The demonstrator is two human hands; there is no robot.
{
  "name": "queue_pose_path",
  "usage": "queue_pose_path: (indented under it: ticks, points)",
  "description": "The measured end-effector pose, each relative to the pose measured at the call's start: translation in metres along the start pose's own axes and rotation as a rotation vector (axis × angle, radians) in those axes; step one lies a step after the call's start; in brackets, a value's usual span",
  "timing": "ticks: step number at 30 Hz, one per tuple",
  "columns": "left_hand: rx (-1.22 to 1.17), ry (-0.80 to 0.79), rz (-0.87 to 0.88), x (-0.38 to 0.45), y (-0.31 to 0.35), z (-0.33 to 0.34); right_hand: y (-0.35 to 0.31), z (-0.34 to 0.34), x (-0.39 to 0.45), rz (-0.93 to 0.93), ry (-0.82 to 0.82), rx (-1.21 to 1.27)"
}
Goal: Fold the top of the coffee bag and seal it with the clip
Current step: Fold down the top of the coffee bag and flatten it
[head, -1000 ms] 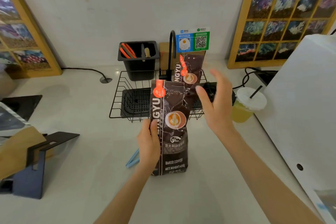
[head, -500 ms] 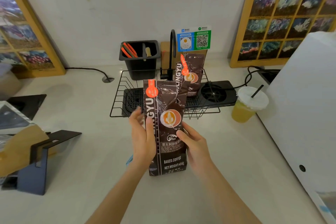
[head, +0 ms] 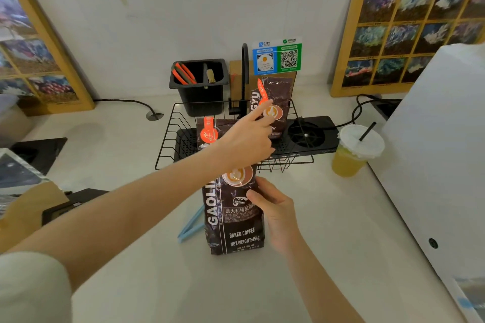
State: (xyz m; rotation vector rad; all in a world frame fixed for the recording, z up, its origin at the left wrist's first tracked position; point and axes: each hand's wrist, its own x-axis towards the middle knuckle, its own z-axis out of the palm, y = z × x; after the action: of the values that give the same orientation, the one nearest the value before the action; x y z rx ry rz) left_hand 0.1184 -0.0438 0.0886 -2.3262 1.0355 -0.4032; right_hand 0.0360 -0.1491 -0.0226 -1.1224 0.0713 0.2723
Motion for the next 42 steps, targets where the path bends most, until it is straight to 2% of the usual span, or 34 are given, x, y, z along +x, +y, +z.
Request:
queue_pose_path:
  ticks: [2,6,11,14,17,19,22,29,32,39,42]
  points:
    - [-0.017,-0.009,0.022,0.000,-0.003,0.004,0.003,0.002,0.000,-0.036,0.034,-0.088]
    - [0.019,0.182,-0.029,-0.006,-0.009,0.006,0.012,0.013,-0.006,-0.203,0.097,-0.312]
    - [-0.047,0.284,-0.113,-0.008,-0.010,0.016,0.020,0.020,-0.009,-0.176,0.164,-0.176]
    - [-0.057,0.338,-0.245,-0.007,-0.006,0.021,0.017,0.019,-0.008,-0.148,0.184,-0.104]
    - [-0.062,0.357,-0.242,-0.010,-0.001,0.018,0.009,0.010,-0.007,-0.050,0.111,-0.082]
    - [-0.061,0.364,-0.210,-0.011,-0.001,0.017,0.002,0.002,-0.004,0.049,0.006,-0.040]
    - [-0.096,0.393,-0.171,-0.009,0.001,0.011,-0.007,-0.008,0.002,0.100,-0.141,0.022]
    - [-0.154,0.399,-0.115,-0.003,0.000,0.011,0.001,-0.019,0.013,0.120,-0.148,0.100]
    - [-0.115,0.386,-0.109,0.000,0.001,0.008,0.001,-0.021,0.013,0.099,-0.126,0.080]
    - [-0.127,0.504,-0.076,-0.007,0.004,0.007,-0.031,-0.009,0.019,-0.033,-0.229,-0.131]
    - [-0.244,0.554,-0.167,-0.016,0.007,0.001,-0.038,0.002,0.026,-0.147,-0.166,-0.142]
